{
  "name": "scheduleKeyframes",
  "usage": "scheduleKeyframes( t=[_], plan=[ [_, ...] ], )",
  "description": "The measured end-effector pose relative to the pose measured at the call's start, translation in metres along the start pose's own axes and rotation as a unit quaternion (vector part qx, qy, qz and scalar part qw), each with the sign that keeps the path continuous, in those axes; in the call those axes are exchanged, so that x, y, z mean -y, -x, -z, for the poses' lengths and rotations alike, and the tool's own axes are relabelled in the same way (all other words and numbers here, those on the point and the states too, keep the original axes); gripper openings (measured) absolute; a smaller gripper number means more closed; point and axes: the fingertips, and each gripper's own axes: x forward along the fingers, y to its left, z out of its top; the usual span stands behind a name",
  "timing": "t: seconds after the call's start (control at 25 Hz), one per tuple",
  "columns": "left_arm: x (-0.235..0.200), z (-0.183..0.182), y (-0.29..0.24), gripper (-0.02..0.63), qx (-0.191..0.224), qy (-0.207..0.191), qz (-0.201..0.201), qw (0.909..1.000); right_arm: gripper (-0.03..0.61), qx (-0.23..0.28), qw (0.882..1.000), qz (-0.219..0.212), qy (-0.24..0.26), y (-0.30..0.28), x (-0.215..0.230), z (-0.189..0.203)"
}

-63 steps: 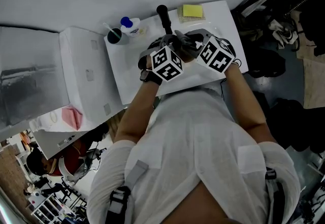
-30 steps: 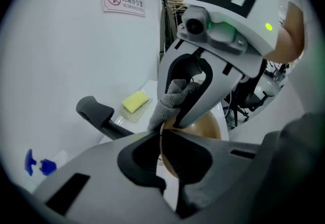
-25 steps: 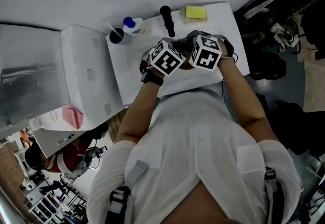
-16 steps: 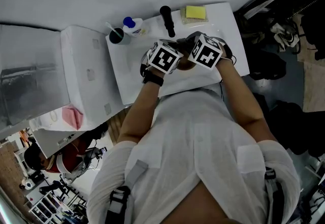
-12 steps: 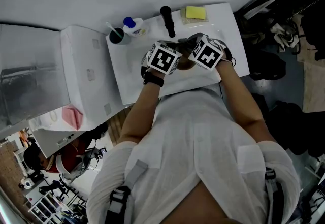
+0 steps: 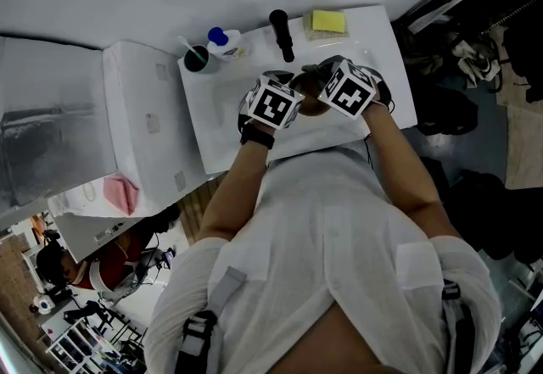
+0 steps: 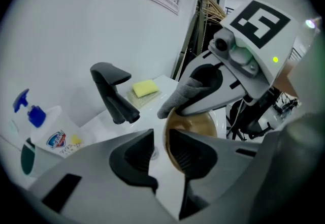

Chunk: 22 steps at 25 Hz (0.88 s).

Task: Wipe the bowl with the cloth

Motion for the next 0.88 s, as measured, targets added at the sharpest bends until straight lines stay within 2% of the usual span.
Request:
scheduleKeyframes(
  t=[0.04,0.2,0.32,0.36,0.48,0.6,0.68,0.88],
  plan=[
    [0.001,0.002,0.001,0.116,-0.007,-0.011,0.0,0.9999,0.049,-0.005,1.0,0.001,0.01,0.0,0.0,0.001],
    [0.007,-0.001,0.002,0.118,-0.022,-0.045,0.018,0.9986,0.049,-0.021,0.999,-0.006,0.047,0.0,-0.004,0.002],
    [0.014,-0.005,0.0,0.096,-0.043,-0.083,0.031,0.9951,0.049,-0.026,0.997,-0.014,0.076,-0.001,-0.012,-0.004],
    [0.016,-0.005,-0.001,0.06,-0.053,-0.096,0.033,0.9934,0.049,-0.025,0.996,-0.015,0.08,0.0,-0.014,-0.007],
    [0.017,-0.004,-0.001,0.032,-0.076,-0.122,0.031,0.9891,0.049,-0.021,0.996,-0.021,0.079,0.001,-0.018,-0.01],
    [0.018,0.0,-0.001,0.021,-0.09,-0.128,0.031,0.9872,0.059,-0.015,0.996,-0.032,0.081,0.001,-0.022,-0.008],
    [0.018,0.005,-0.002,0.018,-0.098,-0.122,0.03,0.9871,0.134,-0.013,0.995,-0.033,0.095,0.002,-0.024,-0.007],
    [0.017,0.006,-0.002,0.018,-0.1,-0.106,0.034,0.9888,0.146,0.002,0.988,-0.014,0.153,0.006,-0.028,-0.015]
  ],
)
